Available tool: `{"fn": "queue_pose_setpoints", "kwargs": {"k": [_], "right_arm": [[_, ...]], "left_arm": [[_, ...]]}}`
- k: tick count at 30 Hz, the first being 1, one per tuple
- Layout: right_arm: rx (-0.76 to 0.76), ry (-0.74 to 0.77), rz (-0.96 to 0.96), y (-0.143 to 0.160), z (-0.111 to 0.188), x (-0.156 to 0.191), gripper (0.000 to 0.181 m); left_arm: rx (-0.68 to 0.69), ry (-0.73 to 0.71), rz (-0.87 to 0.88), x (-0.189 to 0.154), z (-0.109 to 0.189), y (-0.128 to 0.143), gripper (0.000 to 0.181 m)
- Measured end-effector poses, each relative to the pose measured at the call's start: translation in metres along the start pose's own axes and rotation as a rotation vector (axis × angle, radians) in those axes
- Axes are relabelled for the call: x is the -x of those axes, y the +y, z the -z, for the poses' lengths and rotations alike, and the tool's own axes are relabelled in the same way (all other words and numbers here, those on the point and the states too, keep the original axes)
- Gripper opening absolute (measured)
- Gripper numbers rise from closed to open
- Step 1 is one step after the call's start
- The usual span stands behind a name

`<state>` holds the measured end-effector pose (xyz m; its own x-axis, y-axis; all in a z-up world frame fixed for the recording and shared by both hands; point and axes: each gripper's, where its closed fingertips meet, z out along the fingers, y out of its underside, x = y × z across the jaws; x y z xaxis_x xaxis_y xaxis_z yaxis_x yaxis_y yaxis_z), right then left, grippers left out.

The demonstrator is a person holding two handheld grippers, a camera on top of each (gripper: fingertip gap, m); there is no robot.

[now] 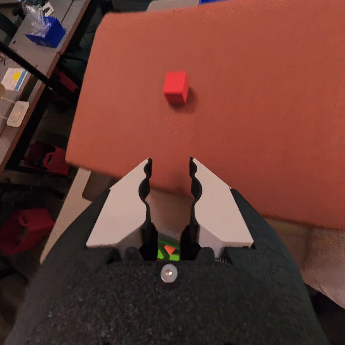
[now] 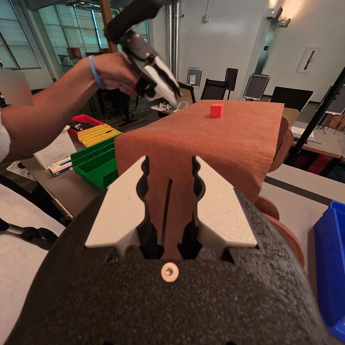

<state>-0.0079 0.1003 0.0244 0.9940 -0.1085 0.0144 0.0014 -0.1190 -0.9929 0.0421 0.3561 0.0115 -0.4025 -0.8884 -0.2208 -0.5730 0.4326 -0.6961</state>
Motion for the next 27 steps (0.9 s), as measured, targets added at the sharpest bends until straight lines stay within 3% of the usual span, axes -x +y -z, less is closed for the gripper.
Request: {"fn": "queue_pose_setpoints", "kwargs": {"k": [5,9,11,14,22,24,27], "right_arm": [[-0.010,-0.030,-0.004,-0.002,-0.009,0.001,0.046],[-0.001,-0.067,0.006,-0.005,-0.018,0.007,0.046],[0.011,-0.077,0.022,-0.004,-0.022,0.010,0.046],[0.038,-0.085,0.052,-0.002,-0.027,0.015,0.046],[0.067,-0.100,0.115,0.000,-0.030,0.031,0.046],[0.065,-0.098,0.122,0.001,-0.031,0.033,0.046],[0.064,-0.097,0.127,0.001,-0.030,0.033,0.046]], "left_arm": [[0.132,-0.051,0.014,-0.001,0.022,0.125,0.041],[0.416,-0.064,0.037,0.000,0.001,0.255,0.041],[0.486,-0.050,0.048,0.001,-0.015,0.297,0.041],[0.461,0.043,0.105,-0.006,-0.042,0.318,0.041],[0.629,0.141,0.117,-0.009,-0.077,0.367,0.040],[0.636,0.182,0.129,-0.015,-0.074,0.363,0.029],[0.590,0.151,0.088,-0.006,-0.052,0.325,0.029]]}}
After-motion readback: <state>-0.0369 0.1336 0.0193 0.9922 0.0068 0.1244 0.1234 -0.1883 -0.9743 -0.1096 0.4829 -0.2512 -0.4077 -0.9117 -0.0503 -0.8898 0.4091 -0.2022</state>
